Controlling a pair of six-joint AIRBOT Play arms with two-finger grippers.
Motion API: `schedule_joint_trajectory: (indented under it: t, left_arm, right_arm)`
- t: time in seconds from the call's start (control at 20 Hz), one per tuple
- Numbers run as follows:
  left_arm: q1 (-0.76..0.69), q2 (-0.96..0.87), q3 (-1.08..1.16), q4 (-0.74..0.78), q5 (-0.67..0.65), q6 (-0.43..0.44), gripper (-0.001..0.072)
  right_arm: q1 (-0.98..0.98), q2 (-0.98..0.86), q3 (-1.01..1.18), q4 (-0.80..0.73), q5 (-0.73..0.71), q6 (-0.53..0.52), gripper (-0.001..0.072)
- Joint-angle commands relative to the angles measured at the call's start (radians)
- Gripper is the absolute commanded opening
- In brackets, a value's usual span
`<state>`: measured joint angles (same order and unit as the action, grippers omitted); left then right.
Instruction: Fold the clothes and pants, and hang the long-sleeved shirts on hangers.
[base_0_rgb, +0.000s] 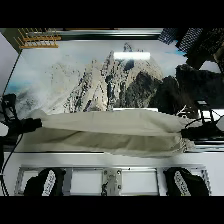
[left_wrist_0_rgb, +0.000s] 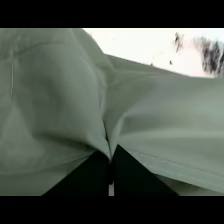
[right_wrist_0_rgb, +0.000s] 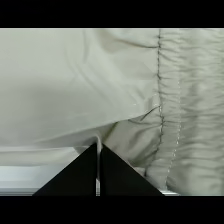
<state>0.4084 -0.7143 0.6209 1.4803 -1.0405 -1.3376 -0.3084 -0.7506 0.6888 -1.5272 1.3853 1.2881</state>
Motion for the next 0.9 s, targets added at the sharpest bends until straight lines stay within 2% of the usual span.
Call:
schedule_joint_trajectory:
  t: [0.0, 0.35, 0.5, 0.65, 0.85]
  left_arm:
    - [0.000, 0.017, -0.091, 0.022, -0.080, 0.035, 0.0004]
    - [0.000, -0.150, -0.038, 0.028, -0.219, 0.048, 0.0004]
    - [0.000, -0.213, -0.010, 0.085, -0.277, 0.027, 0.0004]
    - [0.000, -0.223, -0.010, 0.155, -0.274, -0.013, 0.0004]
    - [0.000, -0.175, -0.010, 0.140, -0.243, -0.011, 0.0004]
  right_arm:
    - [0.000, 0.006, -0.087, 0.000, 0.011, 0.000, 0.0016]
    - [0.000, 0.001, -0.161, -0.044, 0.035, 0.011, 0.0017]
    - [0.000, -0.009, -0.167, -0.045, 0.036, 0.011, 0.0017]
    - [0.000, -0.021, -0.167, -0.067, 0.036, 0.046, 0.0017]
    - [0.000, -0.027, -0.167, -0.066, 0.026, 0.046, 0.0019]
